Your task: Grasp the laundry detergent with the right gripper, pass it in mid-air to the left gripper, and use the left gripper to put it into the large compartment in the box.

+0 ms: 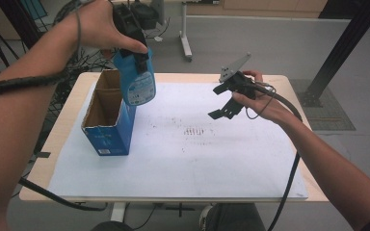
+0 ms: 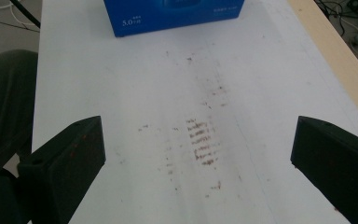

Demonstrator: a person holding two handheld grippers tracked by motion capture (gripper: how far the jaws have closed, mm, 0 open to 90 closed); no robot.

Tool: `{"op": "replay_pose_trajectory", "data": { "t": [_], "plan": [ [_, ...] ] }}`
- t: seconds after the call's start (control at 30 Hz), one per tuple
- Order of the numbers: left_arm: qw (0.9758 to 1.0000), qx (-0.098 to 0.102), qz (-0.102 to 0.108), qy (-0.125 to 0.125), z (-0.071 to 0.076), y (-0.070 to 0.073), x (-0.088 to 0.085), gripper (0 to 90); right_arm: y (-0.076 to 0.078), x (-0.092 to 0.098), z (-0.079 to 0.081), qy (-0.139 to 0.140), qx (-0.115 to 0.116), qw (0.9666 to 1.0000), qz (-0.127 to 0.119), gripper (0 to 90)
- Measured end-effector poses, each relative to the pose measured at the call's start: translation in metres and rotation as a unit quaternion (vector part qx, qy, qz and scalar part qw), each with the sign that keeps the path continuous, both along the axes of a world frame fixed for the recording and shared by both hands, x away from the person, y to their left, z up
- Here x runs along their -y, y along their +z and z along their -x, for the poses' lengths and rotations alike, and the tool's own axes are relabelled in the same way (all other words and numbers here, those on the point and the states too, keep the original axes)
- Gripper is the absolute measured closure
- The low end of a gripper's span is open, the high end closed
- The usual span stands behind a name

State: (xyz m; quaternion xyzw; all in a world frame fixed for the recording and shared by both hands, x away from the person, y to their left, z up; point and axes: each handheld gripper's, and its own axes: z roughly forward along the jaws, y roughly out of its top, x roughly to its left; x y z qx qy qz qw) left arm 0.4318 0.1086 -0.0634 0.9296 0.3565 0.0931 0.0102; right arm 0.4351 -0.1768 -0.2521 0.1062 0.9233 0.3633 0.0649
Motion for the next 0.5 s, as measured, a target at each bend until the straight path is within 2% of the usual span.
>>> {"op": "replay_pose_trajectory", "data": {
  "t": [0.1, 0.17, 0.27, 0.3, 0.33, 0.37, 0.4, 0.43, 0.47, 0.5],
  "plan": [
    [0.9988, 0.003, 0.01, 0.048, -0.003, 0.01, -0.011, 36.4, 0.004, 0.011, 0.0, -0.009, -0.005, 0.9998, 0.014, 3.1],
    [0.9971, 0.011, 0.012, 0.074, -0.004, 0.017, -0.018, 36.4, 0.005, 0.014, 0.0, -0.011, -0.003, 0.9998, 0.016, 3.1],
    [0.9933, 0.019, 0.015, 0.113, -0.005, 0.027, -0.029, 36.4, 0.009, 0.023, 0.0, -0.019, -0.007, 0.9995, 0.024, 3.1],
    [0.9915, 0.02, 0.017, 0.128, -0.005, 0.03, -0.033, 36.4, 0.01, 0.025, 0.0, -0.02, -0.008, 0.9995, 0.024, 3.1],
    [0.9884, 0.025, 0.023, 0.148, -0.005, 0.034, -0.037, 36.4, 0.01, 0.025, 0.0, -0.02, -0.008, 0.9995, 0.024, 3.1],
    [0.9831, 0.03, 0.032, 0.178, -0.006, 0.04, -0.044, 36.4, 0.012, 0.028, 0.0, -0.021, -0.009, 0.9993, 0.029, 3.4],
    [0.9831, 0.03, 0.032, 0.178, -0.006, 0.04, -0.044, 36.4, 0.012, 0.029, 0.0, -0.024, -0.009, 0.9992, 0.03, 3.3],
    [0.9774, 0.038, 0.035, 0.205, -0.007, 0.045, -0.05, 36.4, 0.013, 0.031, 0.001, -0.026, -0.01, 0.9991, 0.032, 3.4],
    [0.9774, 0.038, 0.035, 0.205, -0.007, 0.045, -0.05, 36.4, 0.014, 0.032, 0.001, -0.025, -0.009, 0.999, 0.035, 3.4],
    [0.9746, 0.041, 0.035, 0.217, -0.007, 0.048, -0.053, 36.4, 0.014, 0.033, 0.001, -0.026, -0.009, 0.9989, 0.038, 3.4]
  ]
}}
